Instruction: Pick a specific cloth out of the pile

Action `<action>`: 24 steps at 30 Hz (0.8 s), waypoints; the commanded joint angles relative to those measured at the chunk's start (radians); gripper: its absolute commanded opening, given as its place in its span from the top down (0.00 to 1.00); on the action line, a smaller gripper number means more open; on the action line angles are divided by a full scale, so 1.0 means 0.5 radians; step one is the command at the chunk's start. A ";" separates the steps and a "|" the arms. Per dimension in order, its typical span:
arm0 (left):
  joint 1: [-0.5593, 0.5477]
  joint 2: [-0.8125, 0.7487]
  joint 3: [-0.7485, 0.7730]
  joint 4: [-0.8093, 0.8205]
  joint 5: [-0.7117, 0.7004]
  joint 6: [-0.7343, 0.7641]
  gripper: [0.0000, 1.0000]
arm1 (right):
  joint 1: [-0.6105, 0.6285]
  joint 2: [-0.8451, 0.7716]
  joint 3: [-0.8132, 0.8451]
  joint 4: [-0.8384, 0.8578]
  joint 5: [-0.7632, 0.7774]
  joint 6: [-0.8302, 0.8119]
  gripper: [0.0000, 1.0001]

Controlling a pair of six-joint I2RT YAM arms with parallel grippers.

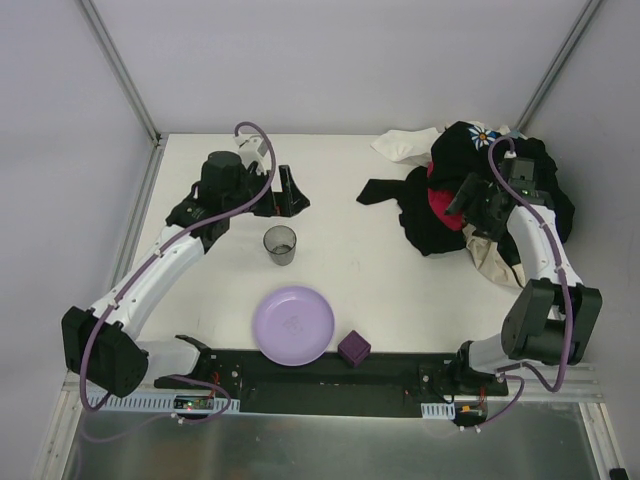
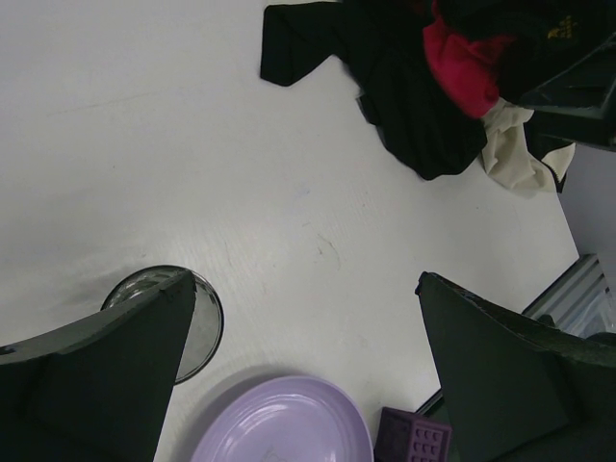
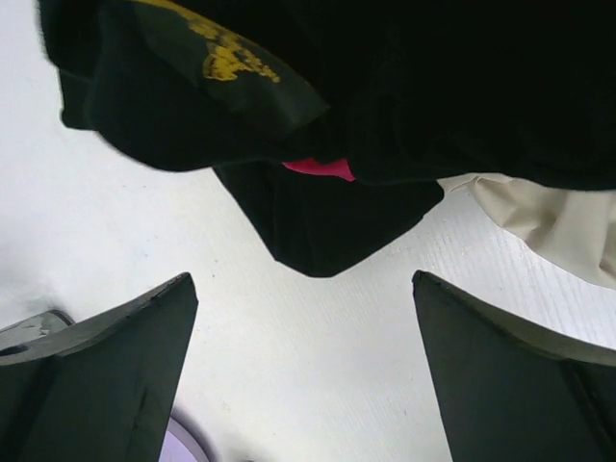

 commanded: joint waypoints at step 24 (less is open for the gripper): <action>-0.202 0.861 0.740 -0.203 0.300 -0.169 0.01 | -0.067 0.755 0.407 0.163 0.224 0.020 0.32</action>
